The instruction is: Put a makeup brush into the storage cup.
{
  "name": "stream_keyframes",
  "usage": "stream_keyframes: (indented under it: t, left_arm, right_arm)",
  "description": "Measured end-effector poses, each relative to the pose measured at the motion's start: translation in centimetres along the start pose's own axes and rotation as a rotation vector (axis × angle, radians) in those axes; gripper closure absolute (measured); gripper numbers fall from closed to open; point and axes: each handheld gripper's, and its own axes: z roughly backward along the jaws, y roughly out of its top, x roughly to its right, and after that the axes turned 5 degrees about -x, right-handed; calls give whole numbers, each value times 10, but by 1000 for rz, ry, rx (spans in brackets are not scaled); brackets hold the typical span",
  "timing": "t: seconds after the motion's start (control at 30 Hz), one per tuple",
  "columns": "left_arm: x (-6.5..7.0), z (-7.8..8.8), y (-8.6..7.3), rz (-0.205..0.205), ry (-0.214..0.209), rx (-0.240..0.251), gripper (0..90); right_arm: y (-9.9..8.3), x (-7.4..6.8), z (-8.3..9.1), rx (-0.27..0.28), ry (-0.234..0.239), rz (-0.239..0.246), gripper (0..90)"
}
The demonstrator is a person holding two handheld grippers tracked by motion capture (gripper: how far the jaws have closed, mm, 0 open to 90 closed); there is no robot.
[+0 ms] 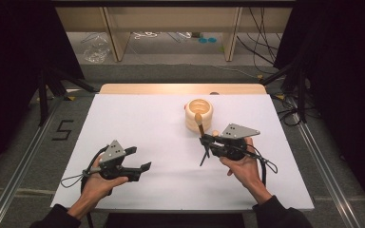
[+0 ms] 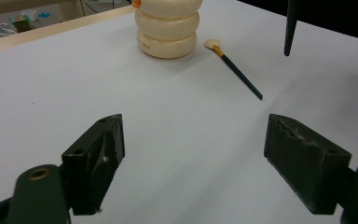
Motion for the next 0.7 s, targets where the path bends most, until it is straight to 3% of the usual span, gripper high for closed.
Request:
stream_keyframes:
  t: [0.37, 0.7]
  left_arm:
    - [2, 3, -4, 8, -1, 1, 202]
    - [2, 2, -6, 5, 5, -8, 202]
  right_arm:
    - [5, 4, -1, 16, -14, -1, 793]
    - [13, 17, -4, 37, -25, -24, 793]
